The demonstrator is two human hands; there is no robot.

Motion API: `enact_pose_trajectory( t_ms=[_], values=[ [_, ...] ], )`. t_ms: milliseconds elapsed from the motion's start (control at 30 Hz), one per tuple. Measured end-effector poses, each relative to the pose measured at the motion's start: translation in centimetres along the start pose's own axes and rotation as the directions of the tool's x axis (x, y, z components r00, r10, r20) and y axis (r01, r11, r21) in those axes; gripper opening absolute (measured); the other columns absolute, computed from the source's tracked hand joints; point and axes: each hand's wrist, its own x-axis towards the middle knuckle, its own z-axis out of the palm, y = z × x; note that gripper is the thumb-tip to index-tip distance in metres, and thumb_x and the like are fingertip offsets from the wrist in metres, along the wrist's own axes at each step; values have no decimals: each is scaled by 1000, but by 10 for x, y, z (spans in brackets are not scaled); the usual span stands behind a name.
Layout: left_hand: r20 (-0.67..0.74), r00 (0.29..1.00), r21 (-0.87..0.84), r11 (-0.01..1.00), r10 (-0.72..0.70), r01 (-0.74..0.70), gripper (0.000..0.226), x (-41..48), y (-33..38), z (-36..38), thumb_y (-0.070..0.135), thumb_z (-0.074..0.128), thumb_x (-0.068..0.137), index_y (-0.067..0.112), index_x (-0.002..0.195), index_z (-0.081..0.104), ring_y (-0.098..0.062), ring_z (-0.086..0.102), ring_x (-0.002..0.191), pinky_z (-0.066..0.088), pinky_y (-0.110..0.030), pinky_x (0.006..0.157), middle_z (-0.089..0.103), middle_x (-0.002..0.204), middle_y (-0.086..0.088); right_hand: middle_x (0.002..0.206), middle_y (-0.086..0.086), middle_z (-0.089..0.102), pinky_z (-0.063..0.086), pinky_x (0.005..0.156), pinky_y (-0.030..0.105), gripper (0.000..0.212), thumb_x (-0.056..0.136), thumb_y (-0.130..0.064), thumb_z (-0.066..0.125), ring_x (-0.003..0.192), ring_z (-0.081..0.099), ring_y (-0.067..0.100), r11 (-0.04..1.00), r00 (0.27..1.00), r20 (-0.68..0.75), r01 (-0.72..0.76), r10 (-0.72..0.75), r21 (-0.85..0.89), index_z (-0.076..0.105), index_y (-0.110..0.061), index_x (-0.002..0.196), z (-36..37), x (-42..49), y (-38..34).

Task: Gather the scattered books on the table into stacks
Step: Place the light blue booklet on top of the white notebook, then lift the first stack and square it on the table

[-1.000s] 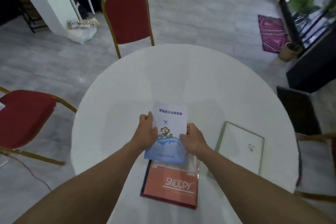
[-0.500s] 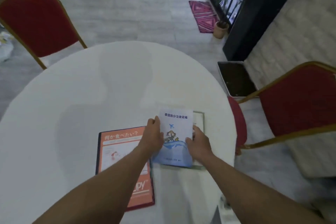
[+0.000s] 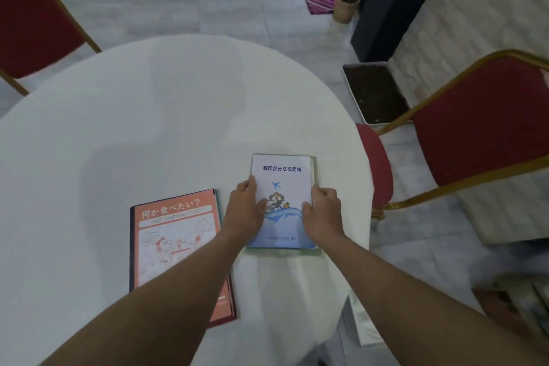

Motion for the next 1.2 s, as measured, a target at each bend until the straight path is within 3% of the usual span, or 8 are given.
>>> enact_pose_trajectory(
  t_ms=[233, 467, 600, 667, 767, 867, 967, 1200],
  values=[
    [-14, 1000, -6, 1000, -3, 3, 68, -2, 2, 3, 30, 54, 97, 6, 153, 23, -32, 40, 135, 34, -36, 108, 39, 153, -11, 139, 16, 41, 39, 103, 31, 49, 99, -10, 45, 124, 45, 32, 999, 999, 35, 26, -25, -30, 43, -4, 147, -3, 2, 2],
    [71, 997, -37, 999, -7, 10, 67, -3, 0, -6, 27, 54, 97, 9, 152, 21, -33, 44, 132, 38, -41, 107, 42, 150, -10, 139, 13, 37, 37, 93, 27, 40, 98, -12, 47, 123, 41, 31, 997, 999, 50, -14, 18, -81, 45, -4, 137, 1, 3, -3],
    [86, 995, -11, 999, 44, -43, 64, -14, -13, -23, 24, 54, 97, 7, 151, 25, -32, 34, 141, 32, -43, 115, 34, 155, -10, 143, 12, 32, 38, 102, 37, 51, 92, -25, 62, 130, 35, 31, 992, 996, 53, -60, 67, -113, 40, -6, 134, 0, -3, -16],
    [57, 998, 13, 1000, 28, -28, 67, -24, -25, -35, 26, 52, 98, 8, 154, 19, -31, 24, 147, 24, -41, 120, 24, 161, -8, 144, 11, 31, 36, 105, 39, 58, 89, -26, 64, 130, 34, 32, 989, 1000, 16, 0, 2, -146, 37, -7, 137, 2, -8, -27],
    [-20, 1000, 53, 999, -1, 2, 67, -35, -48, -55, 27, 51, 99, 5, 154, 20, -29, 21, 148, 20, -38, 121, 23, 161, -11, 137, 10, 36, 39, 104, 39, 43, 89, -17, 58, 126, 38, 31, 988, 991, 49, 132, -128, -77, 46, -7, 128, 10, -16, -48],
    [-86, 991, 31, 994, -105, 108, 65, -48, -73, -75, 27, 54, 98, 4, 151, 25, -31, 24, 146, 24, -39, 118, 27, 158, -14, 136, 10, 40, 44, 101, 42, 50, 93, -20, 57, 123, 47, 30, 975, 957, 194, 220, -216, 2, 45, -7, 139, 27, -24, -77],
    [-119, 959, 63, 962, -255, 264, 68, -62, -102, -87, 32, 54, 96, 2, 149, 25, -34, 27, 144, 30, -41, 115, 28, 156, -17, 139, 14, 45, 40, 103, 32, 58, 93, -29, 61, 124, 51, 29, 952, 919, 268, 304, -288, -20, 44, -7, 144, 51, -32, -104],
    [-90, 880, 30, 882, -467, 471, 69, -91, -162, -88, 38, 56, 94, 0, 143, 26, -34, 36, 132, 39, -41, 105, 31, 144, -19, 132, 16, 49, 43, 100, 31, 68, 81, -47, 72, 125, 49, 31, 945, 874, 464, 261, -144, -199, 49, -8, 132, 110, -44, -137]
  ],
)
